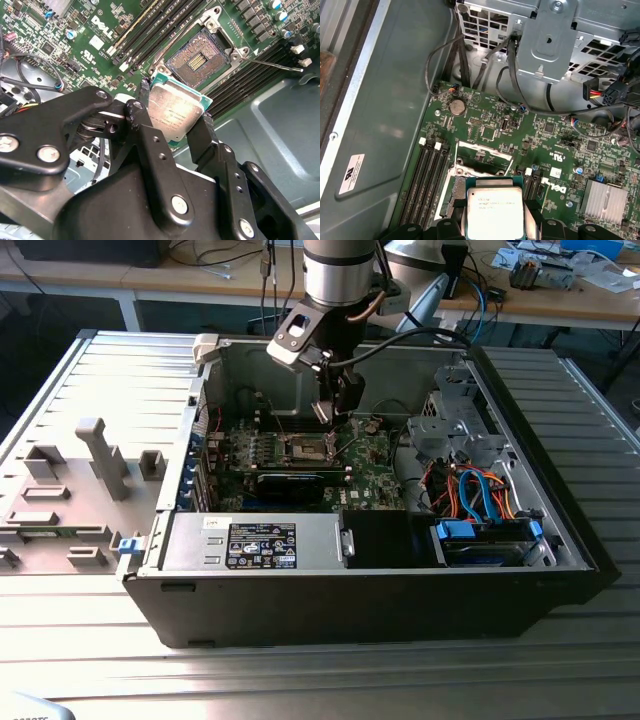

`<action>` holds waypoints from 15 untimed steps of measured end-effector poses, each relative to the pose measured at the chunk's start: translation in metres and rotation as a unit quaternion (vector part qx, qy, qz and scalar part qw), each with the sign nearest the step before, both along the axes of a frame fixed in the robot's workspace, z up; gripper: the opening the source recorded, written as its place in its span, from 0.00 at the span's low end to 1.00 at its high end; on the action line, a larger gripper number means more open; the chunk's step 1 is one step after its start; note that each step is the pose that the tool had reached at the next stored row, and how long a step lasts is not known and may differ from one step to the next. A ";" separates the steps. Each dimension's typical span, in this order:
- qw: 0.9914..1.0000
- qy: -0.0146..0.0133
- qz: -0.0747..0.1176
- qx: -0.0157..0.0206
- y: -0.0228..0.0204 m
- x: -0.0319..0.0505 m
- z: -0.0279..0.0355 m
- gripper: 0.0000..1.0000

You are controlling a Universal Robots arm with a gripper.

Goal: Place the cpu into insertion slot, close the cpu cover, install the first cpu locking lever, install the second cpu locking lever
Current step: 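Place the cpu into insertion slot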

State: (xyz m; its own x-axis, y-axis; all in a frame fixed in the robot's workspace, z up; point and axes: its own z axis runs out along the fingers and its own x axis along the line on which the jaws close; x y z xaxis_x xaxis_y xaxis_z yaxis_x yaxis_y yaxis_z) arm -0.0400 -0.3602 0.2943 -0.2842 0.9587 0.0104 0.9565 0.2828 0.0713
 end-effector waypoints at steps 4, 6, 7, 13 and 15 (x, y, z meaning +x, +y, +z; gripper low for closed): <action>1.000 0.000 -0.001 0.000 0.0000 0.0000 -0.0001 0.55; 1.000 0.000 -0.002 0.000 0.0000 0.0000 -0.0001 0.55; 1.000 0.000 -0.003 0.000 0.0000 0.0000 -0.0002 0.55; 1.000 0.000 -0.005 0.000 0.0000 0.0000 -0.0003 0.55; 1.000 0.000 -0.006 0.000 0.0000 0.0000 -0.0003 0.55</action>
